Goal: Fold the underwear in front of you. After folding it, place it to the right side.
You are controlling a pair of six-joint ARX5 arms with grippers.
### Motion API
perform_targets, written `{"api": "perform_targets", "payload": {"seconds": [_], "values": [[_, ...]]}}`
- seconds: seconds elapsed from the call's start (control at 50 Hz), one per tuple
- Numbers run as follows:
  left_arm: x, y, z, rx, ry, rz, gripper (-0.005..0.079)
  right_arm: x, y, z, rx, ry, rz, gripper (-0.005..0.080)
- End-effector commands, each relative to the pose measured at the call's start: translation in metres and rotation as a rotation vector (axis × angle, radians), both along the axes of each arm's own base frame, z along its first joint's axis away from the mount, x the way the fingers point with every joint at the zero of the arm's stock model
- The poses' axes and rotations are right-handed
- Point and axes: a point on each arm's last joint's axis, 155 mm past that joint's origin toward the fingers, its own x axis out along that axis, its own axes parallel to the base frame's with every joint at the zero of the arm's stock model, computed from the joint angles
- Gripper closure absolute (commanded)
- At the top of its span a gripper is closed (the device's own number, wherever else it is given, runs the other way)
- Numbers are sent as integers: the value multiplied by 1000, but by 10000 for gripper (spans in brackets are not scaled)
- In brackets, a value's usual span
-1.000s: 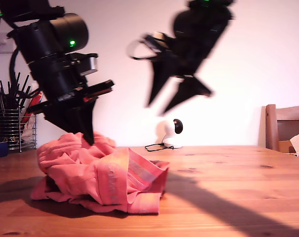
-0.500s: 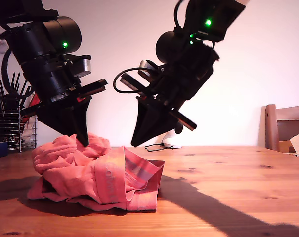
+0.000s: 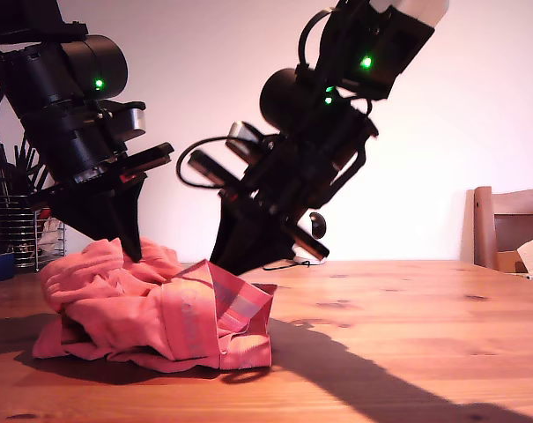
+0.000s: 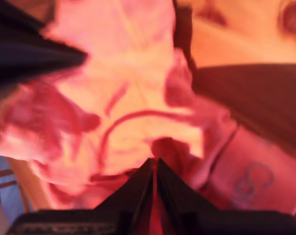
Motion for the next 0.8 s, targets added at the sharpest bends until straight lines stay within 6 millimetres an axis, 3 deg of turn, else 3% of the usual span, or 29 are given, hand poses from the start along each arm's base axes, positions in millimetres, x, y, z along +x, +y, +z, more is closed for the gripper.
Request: {"api": "perform_targets", "payload": {"seconds": [0.0, 0.16, 0.32, 0.64, 0.78], "values": [[-3, -1, 0, -4, 1, -11, 764, -17, -3, -33, -44, 53, 20, 763], [-4, -1, -1, -7, 9, -10, 764, -34, -3, -53, -82, 65, 49, 763], [2, 4, 0, -3, -6, 4, 764, -34, -12, -61, -142, 41, 47, 763], [15, 57, -7, 104, -15, 91, 764, -39, -41, -76, -285, 51, 54, 763], [12, 83, -12, 154, 17, 128, 764, -36, -48, -78, -307, 45, 41, 763]]}}
